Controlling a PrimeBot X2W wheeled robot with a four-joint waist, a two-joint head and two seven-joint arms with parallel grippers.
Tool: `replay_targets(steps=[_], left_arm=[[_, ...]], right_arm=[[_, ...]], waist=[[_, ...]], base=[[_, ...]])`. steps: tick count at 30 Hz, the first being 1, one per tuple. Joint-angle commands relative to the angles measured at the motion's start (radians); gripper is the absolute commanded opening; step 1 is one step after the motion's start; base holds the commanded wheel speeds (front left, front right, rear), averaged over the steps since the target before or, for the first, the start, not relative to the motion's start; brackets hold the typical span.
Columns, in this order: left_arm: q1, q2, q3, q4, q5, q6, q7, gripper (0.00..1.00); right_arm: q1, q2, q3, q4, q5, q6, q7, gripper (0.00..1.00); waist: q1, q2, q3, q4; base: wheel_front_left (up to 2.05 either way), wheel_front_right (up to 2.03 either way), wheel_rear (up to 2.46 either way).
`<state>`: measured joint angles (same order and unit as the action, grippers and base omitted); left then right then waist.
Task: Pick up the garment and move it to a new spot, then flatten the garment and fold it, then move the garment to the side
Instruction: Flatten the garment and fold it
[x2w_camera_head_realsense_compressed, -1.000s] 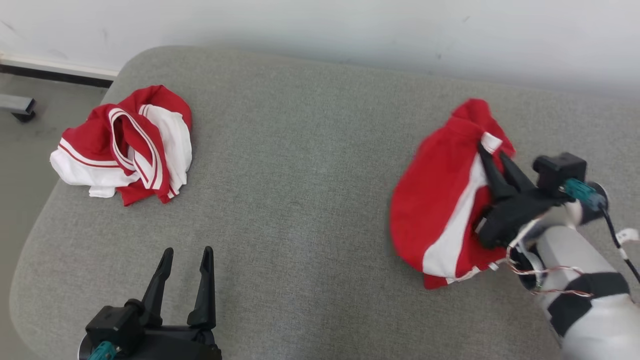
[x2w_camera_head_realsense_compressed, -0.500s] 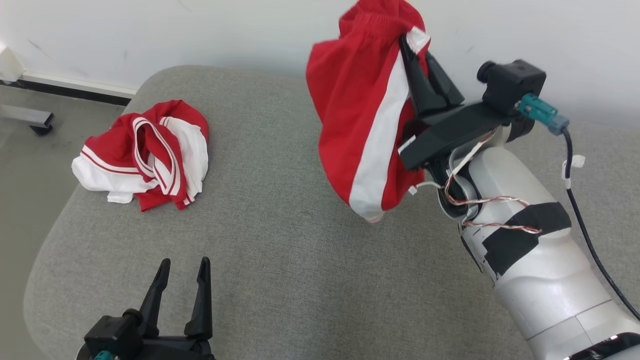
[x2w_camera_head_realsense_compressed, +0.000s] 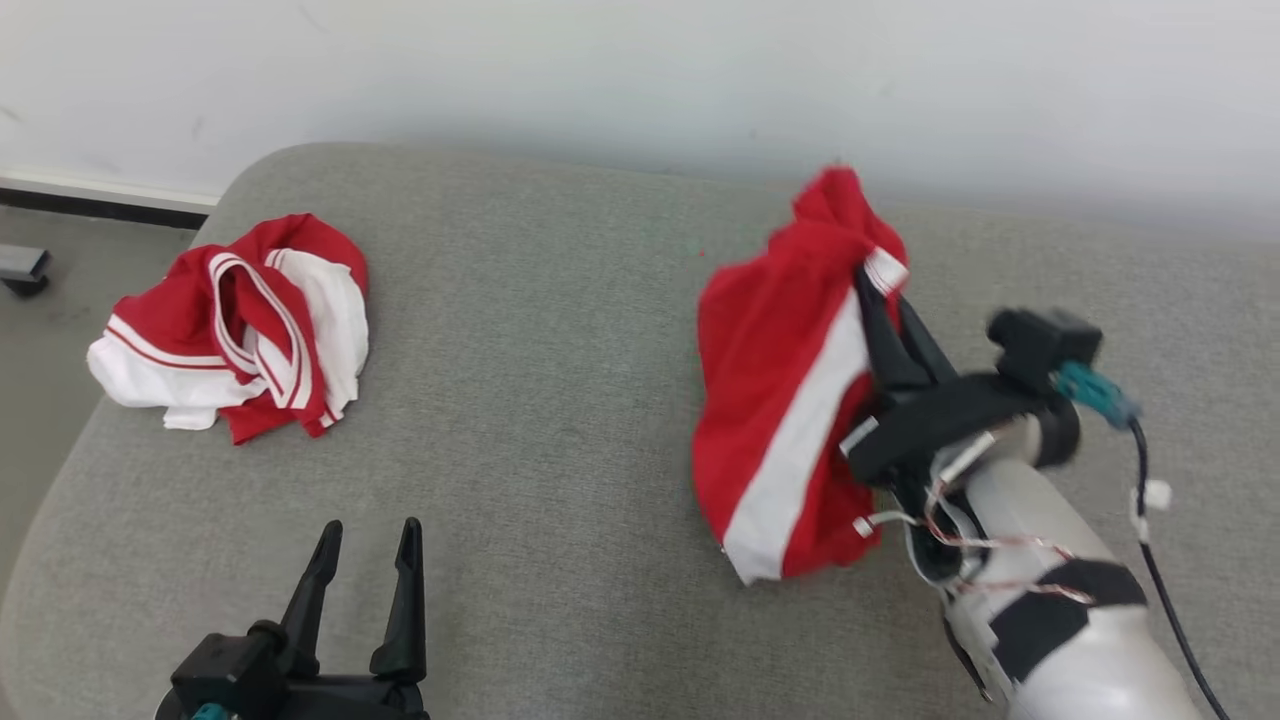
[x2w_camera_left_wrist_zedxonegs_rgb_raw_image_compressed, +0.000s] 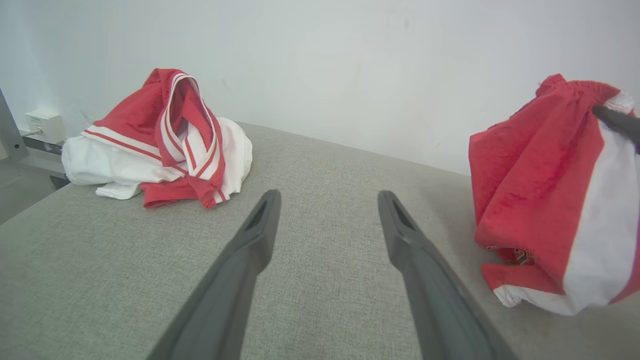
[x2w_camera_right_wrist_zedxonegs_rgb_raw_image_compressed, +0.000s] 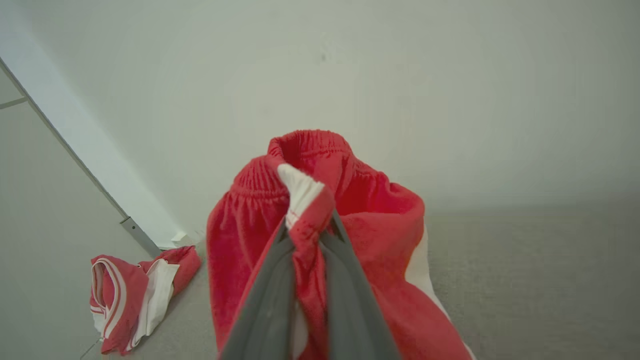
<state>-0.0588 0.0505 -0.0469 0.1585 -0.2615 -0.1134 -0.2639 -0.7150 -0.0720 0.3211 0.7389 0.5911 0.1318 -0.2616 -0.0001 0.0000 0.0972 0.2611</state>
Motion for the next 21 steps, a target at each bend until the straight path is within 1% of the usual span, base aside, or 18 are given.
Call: replay_targets(steps=[1,4,5,7,9,10,14,15,16,17,21], left_arm=[[-0.002,0.0,-0.001,0.001,-0.011,0.001,-0.001,1.0],[0.0,0.0,-0.003,-0.001,-0.006,0.004,-0.001,1.0],[0.003,0.0,-0.001,-0.002,-0.002,0.004,-0.001,1.0],[0.007,0.0,-0.001,-0.004,0.001,0.004,-0.001,1.0],[0.01,0.0,-0.003,-0.005,0.003,0.004,-0.001,1.0],[0.01,0.0,-0.003,-0.005,0.003,0.004,-0.001,1.0],[0.009,0.0,-0.006,-0.005,0.002,0.004,-0.001,1.0],[0.01,0.0,-0.005,-0.006,0.002,0.005,-0.001,1.0],[0.013,0.0,-0.006,-0.007,0.001,0.005,-0.001,1.0],[0.015,0.0,-0.005,-0.009,0.0,0.007,-0.001,1.0],[0.024,0.0,-0.001,-0.01,0.005,0.005,-0.001,1.0]], right_arm=[[0.04,-0.021,-0.018,-0.005,-0.005,-0.002,-0.005,0.0],[0.12,-0.05,-0.067,-0.036,-0.014,-0.002,-0.005,0.0],[0.174,-0.072,-0.106,-0.064,-0.02,-0.002,-0.005,0.0],[0.226,-0.091,-0.147,-0.092,-0.024,-0.002,-0.005,0.0],[0.275,-0.104,-0.194,-0.123,-0.028,-0.002,-0.005,0.0],[0.275,-0.104,-0.194,-0.123,-0.028,-0.002,-0.005,0.0],[0.371,-0.112,-0.27,-0.157,-0.037,-0.002,-0.005,0.0],[0.389,-0.11,-0.283,-0.165,-0.042,-0.002,-0.005,0.12],[0.407,-0.105,-0.295,-0.172,-0.045,-0.002,-0.005,0.39],[0.424,-0.099,-0.304,-0.176,-0.051,-0.002,-0.005,1.0],[0.455,-0.092,-0.33,-0.212,-0.08,-0.002,-0.005,1.0]], waist=[[0.0001,0.0,0.002,-0.02],[0.0001,0.0,0.001,-0.044],[0.0001,0.0,-0.002,-0.063],[0.0001,0.0,-0.005,-0.08],[0.0001,0.0,-0.009,-0.096],[0.0001,0.0,-0.009,-0.096],[0.0001,0.0,-0.015,-0.118],[0.0001,0.0,-0.017,-0.124],[0.0001,0.0,-0.018,-0.13],[0.0001,0.0,-0.019,-0.136],[0.0001,0.0,-0.022,-0.157]], base=[[0.0,0.0,0.0],[0.0,0.0,0.0],[0.0,0.0,0.0],[0.0,0.0,0.0],[0.0,0.0,0.0],[0.0,0.0,0.0],[0.0,0.0,0.0],[0.0,0.0,0.0],[0.0,0.0,0.0],[0.0,0.0,0.0],[0.0,0.0,0.0]])
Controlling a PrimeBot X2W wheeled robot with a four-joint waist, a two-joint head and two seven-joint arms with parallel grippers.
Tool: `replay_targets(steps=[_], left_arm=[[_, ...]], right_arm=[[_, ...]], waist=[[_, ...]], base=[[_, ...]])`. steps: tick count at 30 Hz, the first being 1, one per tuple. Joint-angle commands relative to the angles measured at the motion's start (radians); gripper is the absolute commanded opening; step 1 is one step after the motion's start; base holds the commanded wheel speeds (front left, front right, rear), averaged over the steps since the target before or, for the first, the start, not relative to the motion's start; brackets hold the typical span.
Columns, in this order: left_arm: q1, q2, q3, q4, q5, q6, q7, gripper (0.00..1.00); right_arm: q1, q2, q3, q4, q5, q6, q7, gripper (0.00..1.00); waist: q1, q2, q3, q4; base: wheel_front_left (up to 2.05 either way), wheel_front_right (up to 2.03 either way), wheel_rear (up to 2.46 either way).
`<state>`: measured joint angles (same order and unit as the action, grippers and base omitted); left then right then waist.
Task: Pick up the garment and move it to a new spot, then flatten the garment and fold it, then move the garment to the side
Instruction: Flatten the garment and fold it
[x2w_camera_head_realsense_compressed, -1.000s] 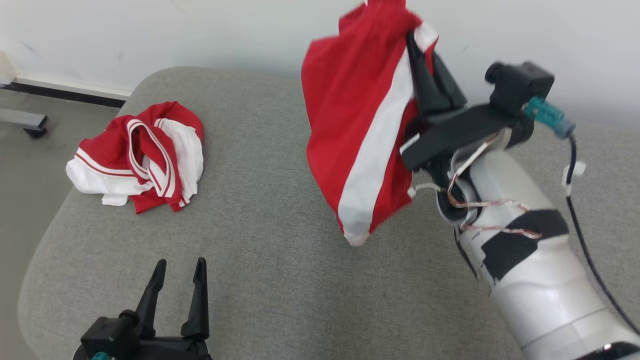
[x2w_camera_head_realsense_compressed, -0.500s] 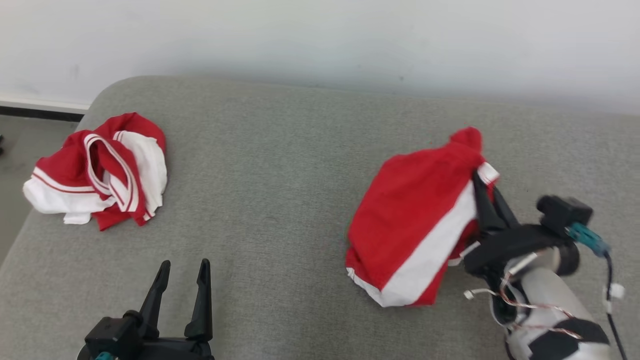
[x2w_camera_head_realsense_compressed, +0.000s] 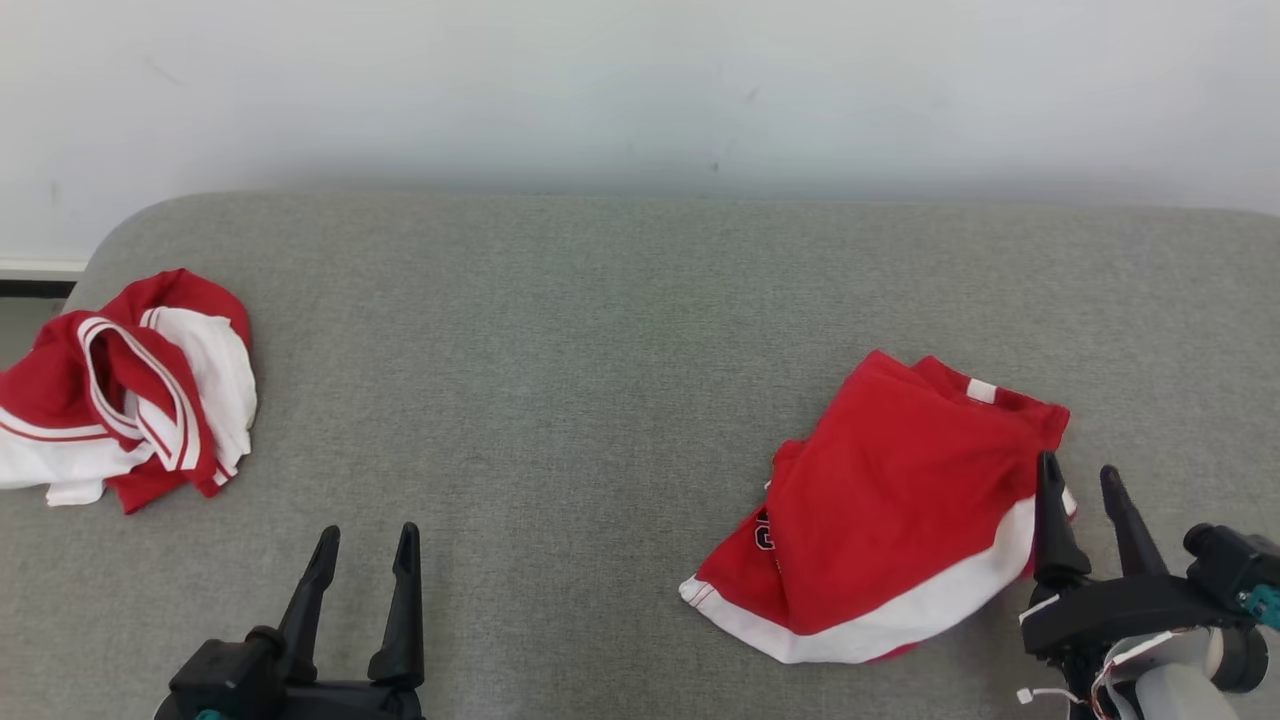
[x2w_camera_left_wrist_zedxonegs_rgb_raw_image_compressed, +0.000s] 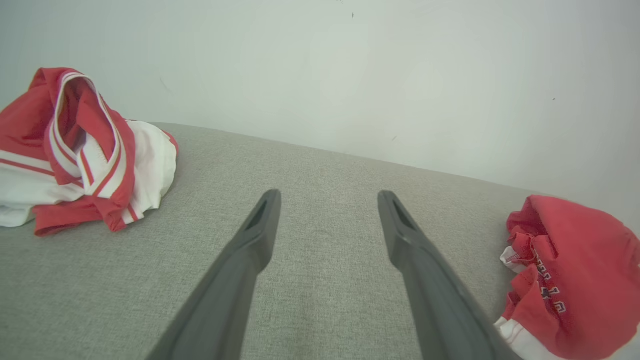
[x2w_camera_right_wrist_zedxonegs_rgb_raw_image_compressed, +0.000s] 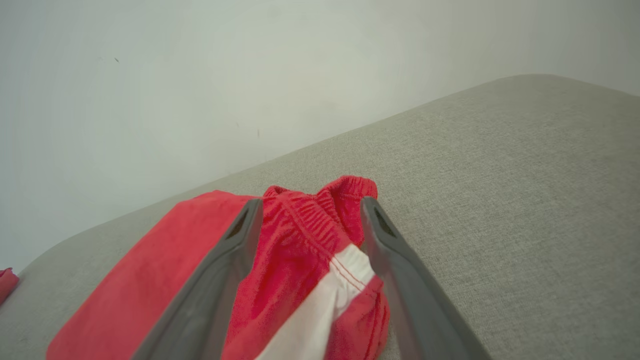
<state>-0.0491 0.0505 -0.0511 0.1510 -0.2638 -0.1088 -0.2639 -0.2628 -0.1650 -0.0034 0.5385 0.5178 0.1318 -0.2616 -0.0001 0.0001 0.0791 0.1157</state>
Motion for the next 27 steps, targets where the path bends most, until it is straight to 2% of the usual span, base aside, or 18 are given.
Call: replay_targets(steps=[1,6,19,27], left_arm=[[0.015,0.0,0.006,-0.002,0.006,0.001,-0.001,1.0],[0.017,0.0,0.019,-0.003,0.015,-0.001,-0.001,1.0],[0.042,0.0,0.042,-0.01,0.032,-0.008,-0.001,1.0],[0.056,0.0,0.059,-0.008,0.038,-0.011,-0.001,1.0]], right_arm=[[0.007,0.002,-0.01,-0.027,-0.016,-0.002,-0.005,1.0],[0.029,0.007,-0.027,-0.114,-0.066,-0.002,-0.005,1.0],[0.203,-0.016,0.061,-0.362,-0.14,-0.002,-0.003,1.0],[0.304,0.02,0.075,-0.435,-0.171,-0.002,-0.003,1.0]], waist=[[0.0001,-0.0001,-0.006,-0.017],[0.0001,-0.0001,-0.024,-0.038],[0.0001,-0.0001,-0.058,-0.054],[0.0001,-0.0001,-0.059,-0.065]], base=[[0.0,0.0,0.0],[0.0,0.0,0.0],[0.0,0.0,0.0],[0.0,0.0,0.0]])
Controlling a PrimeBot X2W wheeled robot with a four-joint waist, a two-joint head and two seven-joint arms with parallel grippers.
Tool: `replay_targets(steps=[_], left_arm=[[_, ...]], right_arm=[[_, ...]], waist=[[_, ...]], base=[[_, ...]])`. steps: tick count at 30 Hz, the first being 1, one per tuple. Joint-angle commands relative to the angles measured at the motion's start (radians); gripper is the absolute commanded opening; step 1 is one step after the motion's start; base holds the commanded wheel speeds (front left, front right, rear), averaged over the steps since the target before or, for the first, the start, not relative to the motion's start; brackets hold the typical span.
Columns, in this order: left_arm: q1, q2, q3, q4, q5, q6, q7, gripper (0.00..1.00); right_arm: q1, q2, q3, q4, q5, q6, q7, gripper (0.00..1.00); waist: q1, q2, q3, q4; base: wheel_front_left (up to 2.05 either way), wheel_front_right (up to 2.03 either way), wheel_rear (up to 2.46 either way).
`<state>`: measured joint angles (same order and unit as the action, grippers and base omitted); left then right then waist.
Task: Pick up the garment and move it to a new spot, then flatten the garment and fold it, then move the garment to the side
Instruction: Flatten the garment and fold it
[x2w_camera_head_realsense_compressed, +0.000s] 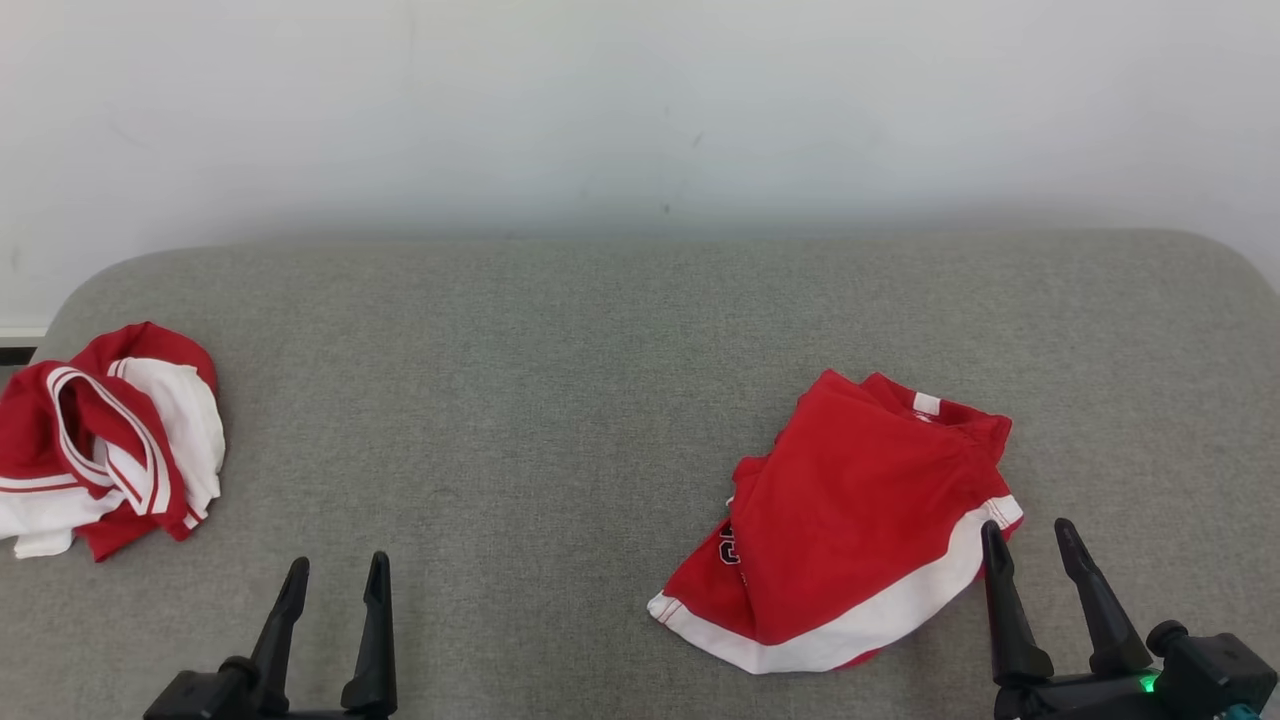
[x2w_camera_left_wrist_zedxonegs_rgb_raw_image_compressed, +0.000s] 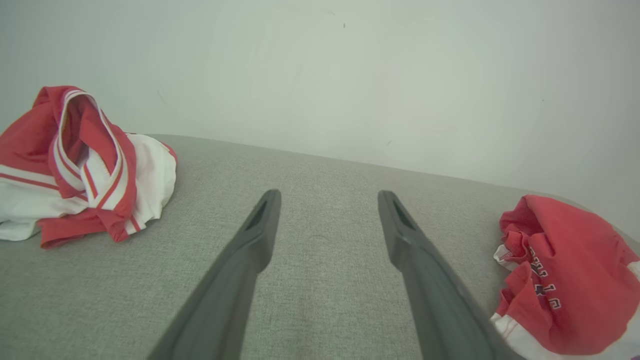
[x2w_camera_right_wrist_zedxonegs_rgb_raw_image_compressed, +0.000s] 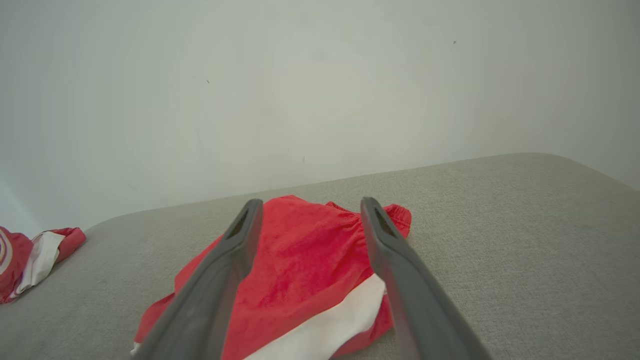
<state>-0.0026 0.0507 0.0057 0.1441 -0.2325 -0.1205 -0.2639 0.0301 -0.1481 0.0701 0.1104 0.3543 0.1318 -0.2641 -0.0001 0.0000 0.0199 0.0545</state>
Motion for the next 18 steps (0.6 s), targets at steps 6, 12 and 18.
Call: replay_targets(steps=[6,12,18], left_arm=[[-0.017,0.0,-0.027,0.012,0.025,-0.006,-0.001,1.0],[-0.063,0.0,-0.141,0.047,0.051,-0.008,-0.001,1.0],[-0.134,0.016,-0.338,0.142,0.034,-0.009,-0.001,1.0]], right_arm=[[0.008,0.015,0.013,-0.018,-0.018,-0.002,0.0,1.0],[-0.009,0.012,0.027,-0.012,-0.017,-0.002,0.0,1.0],[-0.034,0.008,0.055,0.001,-0.008,-0.002,0.0,1.0]], waist=[[0.0001,0.0,0.002,-0.019],[0.0001,0.0,0.009,-0.038],[0.0001,0.0,0.023,-0.088]], base=[[0.0,0.0,0.0],[0.0,0.0,0.0],[0.0,0.0,0.0]])
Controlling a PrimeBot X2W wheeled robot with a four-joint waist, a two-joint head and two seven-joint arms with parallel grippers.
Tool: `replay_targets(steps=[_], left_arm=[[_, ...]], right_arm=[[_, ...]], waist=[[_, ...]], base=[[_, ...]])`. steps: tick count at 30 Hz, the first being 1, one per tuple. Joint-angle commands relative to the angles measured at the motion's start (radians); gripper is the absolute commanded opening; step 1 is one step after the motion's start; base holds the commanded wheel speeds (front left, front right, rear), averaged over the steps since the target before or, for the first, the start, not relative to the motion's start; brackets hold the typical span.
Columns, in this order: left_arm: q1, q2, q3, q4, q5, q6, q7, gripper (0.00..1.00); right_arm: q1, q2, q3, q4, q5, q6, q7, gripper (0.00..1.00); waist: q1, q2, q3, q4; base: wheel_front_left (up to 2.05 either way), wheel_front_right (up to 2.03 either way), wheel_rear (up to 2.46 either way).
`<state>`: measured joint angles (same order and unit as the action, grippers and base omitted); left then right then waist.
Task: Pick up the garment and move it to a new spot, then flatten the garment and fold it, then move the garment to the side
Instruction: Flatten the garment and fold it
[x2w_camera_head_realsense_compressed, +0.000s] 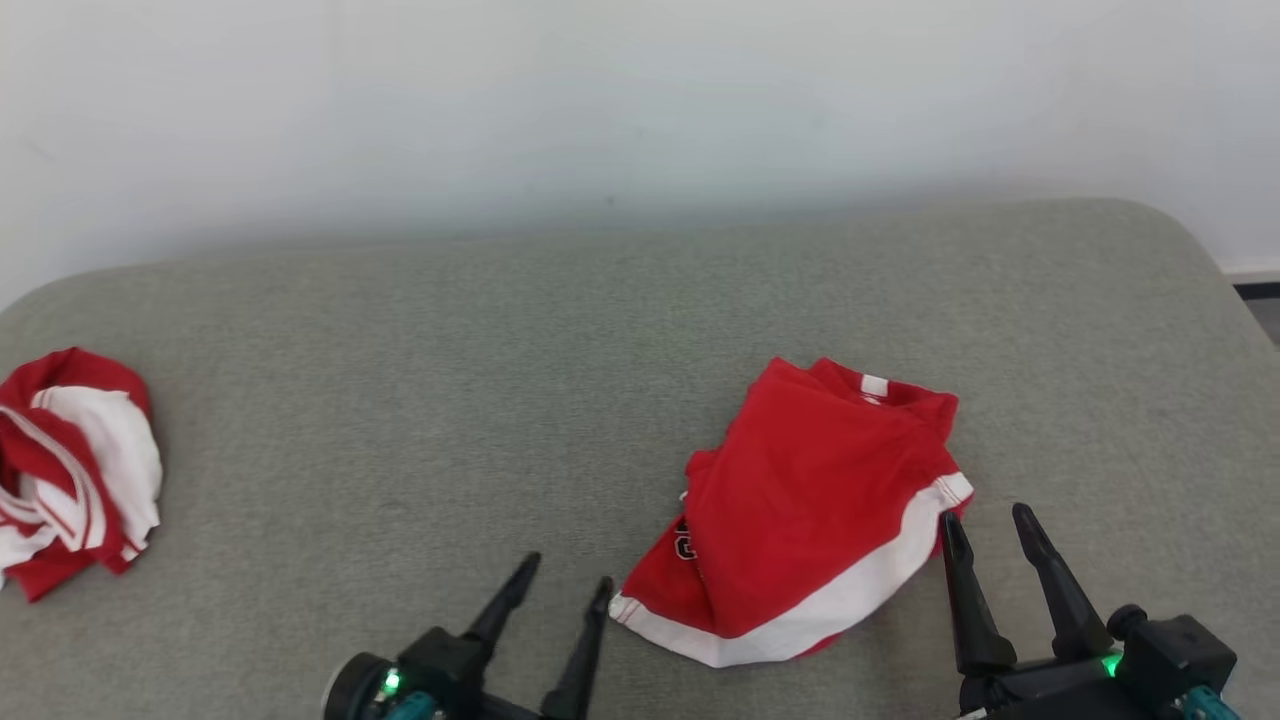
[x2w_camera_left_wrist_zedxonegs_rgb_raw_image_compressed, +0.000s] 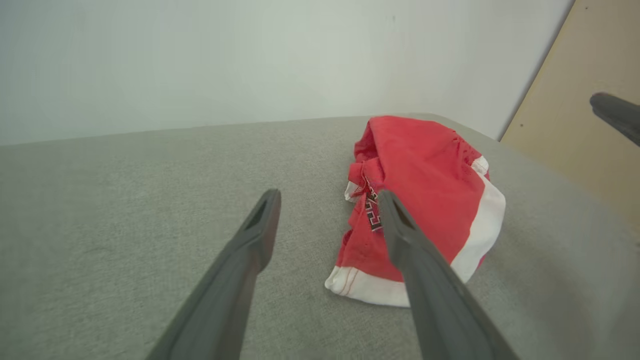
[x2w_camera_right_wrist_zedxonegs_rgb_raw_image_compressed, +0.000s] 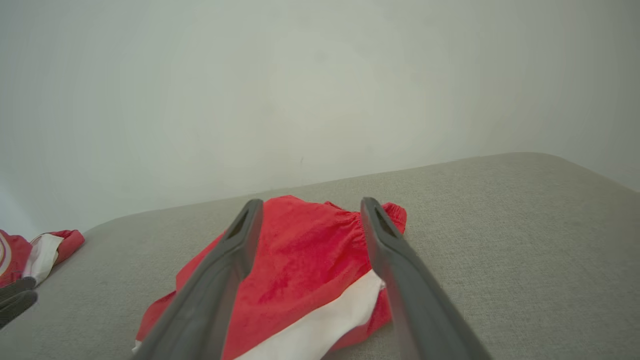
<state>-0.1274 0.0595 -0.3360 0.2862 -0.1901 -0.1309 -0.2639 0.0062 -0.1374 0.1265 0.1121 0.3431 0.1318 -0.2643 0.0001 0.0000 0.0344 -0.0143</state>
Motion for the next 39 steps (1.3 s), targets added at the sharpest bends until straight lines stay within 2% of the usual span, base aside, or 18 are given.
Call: replay_targets(steps=[1,7,17,18,19,20,27,31,39], left_arm=[[-0.02,0.011,-0.019,0.021,-0.014,0.002,-0.001,1.0],[-0.094,0.025,-0.115,0.138,-0.041,0.001,-0.001,1.0],[-0.172,0.033,-0.136,0.314,-0.088,0.001,-0.001,1.0],[-0.177,0.031,-0.142,0.325,-0.092,0.001,-0.001,0.82],[-0.181,0.03,-0.146,0.332,-0.095,0.001,-0.001,0.27],[-0.183,0.029,-0.145,0.333,-0.103,0.001,-0.001,0.0],[-0.158,0.035,-0.088,0.276,-0.133,0.001,-0.001,0.0],[-0.1,0.039,-0.005,0.184,-0.121,0.001,-0.001,0.0],[0.008,0.049,0.065,0.117,-0.107,0.001,-0.001,0.0]], right_arm=[[-0.013,-0.002,0.003,0.0,0.004,-0.002,0.0,1.0],[-0.029,0.006,0.005,0.002,0.004,-0.002,0.0,1.0],[-0.043,0.022,-0.003,0.003,0.002,-0.002,0.0,1.0],[-0.043,0.023,-0.005,0.003,0.002,-0.002,0.0,1.0],[-0.044,0.024,-0.007,0.003,0.002,-0.002,0.0,1.0],[-0.043,0.025,-0.009,0.003,0.001,-0.002,0.0,1.0],[-0.026,0.025,-0.028,0.006,0.0,-0.002,0.0,1.0],[-0.013,0.026,-0.033,0.012,0.003,-0.002,0.0,1.0],[-0.001,0.022,-0.041,0.022,0.005,-0.002,0.0,1.0]], waist=[[-0.0001,0.0,0.013,-0.031],[-0.0001,0.0,0.048,-0.09],[-0.0001,0.0,0.094,-0.147],[-0.0001,0.0,0.095,-0.147],[-0.0001,0.0,0.095,-0.147],[-0.0001,0.0,0.094,-0.145],[-0.0001,0.0,0.076,-0.097],[-0.0001,0.0,0.053,-0.04],[-0.0001,0.0,0.025,0.033]], base=[[0.0,0.0,0.0],[0.0,0.0,0.0],[0.0,0.0,0.0],[0.0,0.0,0.0],[0.0,0.0,0.0],[0.0,0.0,0.0],[0.0,0.0,0.0],[0.0,0.0,0.0],[0.0,0.0,0.0]])
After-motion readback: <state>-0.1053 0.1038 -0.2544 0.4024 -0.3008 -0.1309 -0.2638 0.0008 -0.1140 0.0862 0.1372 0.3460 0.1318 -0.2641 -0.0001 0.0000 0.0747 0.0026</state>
